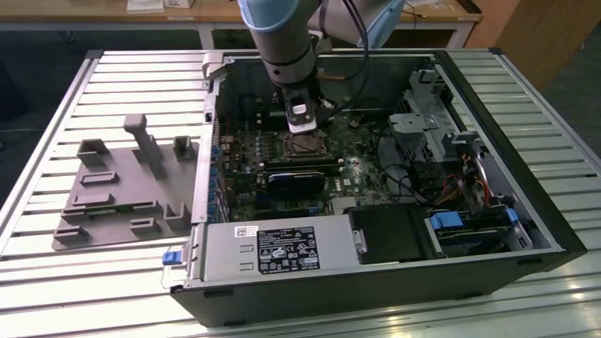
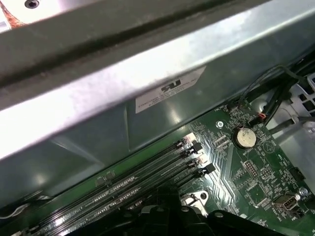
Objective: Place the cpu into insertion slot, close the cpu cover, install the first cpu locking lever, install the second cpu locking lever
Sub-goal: 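Install the first cpu locking lever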
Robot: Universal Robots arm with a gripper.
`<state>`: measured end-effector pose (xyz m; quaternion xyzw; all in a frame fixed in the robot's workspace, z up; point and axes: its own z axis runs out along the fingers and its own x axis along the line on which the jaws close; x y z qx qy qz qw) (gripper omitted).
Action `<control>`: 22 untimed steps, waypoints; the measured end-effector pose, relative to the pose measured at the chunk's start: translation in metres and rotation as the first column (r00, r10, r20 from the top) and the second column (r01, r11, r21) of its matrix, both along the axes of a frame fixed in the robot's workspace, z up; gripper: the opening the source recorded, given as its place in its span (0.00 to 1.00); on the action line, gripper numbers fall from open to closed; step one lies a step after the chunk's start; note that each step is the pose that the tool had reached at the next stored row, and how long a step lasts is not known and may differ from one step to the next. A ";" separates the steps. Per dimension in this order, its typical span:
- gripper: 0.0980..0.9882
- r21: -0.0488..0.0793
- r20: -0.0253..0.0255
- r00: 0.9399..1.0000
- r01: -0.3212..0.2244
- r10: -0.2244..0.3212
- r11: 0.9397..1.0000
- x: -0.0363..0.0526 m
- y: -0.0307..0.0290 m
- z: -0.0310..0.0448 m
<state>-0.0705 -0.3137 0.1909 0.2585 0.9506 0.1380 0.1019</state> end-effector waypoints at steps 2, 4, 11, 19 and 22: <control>0.00 0.000 0.000 1.000 0.000 0.000 1.000 0.0000 -0.0006 -0.0002; 0.00 0.000 0.000 1.000 0.000 0.000 1.000 0.0000 -0.0009 -0.0005; 0.00 0.000 0.000 1.000 0.000 0.000 1.000 0.0001 -0.0010 -0.0016; 0.00 0.000 0.000 1.000 0.000 0.000 1.000 0.0036 -0.0010 -0.0017; 0.00 0.000 0.000 1.000 0.000 0.000 1.000 0.0055 -0.0010 -0.0018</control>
